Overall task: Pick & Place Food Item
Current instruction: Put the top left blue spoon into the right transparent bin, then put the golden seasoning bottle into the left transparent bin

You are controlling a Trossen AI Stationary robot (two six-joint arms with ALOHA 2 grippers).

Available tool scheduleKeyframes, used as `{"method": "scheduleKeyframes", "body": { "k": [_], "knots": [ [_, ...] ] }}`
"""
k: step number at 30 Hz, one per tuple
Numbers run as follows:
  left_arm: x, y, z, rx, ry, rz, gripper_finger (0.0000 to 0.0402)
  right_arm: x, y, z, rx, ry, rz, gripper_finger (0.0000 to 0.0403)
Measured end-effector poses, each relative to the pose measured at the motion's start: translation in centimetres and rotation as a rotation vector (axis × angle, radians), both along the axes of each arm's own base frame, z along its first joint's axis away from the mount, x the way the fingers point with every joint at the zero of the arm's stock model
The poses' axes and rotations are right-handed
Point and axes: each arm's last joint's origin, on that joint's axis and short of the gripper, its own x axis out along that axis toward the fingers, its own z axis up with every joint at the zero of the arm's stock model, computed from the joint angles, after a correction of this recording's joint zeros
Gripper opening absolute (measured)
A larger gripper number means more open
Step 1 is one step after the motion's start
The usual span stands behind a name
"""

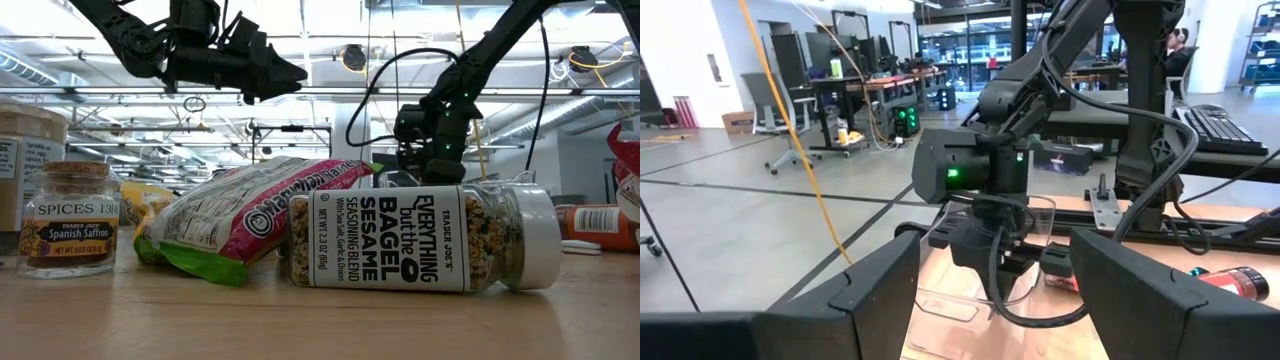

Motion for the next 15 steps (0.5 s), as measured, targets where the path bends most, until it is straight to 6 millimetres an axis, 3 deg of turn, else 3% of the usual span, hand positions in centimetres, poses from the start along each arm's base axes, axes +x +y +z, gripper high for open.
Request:
{"method": "scheduleKeyframes", "body": {
  "k": [15],
  "knots": [
    [0.00, -0.02, 0.00, 0.000, 0.000, -0.007, 0.0266, -0.10, 0.08, 0.69, -0.020, -0.014, 0.000, 0.0110]
  ]
}}
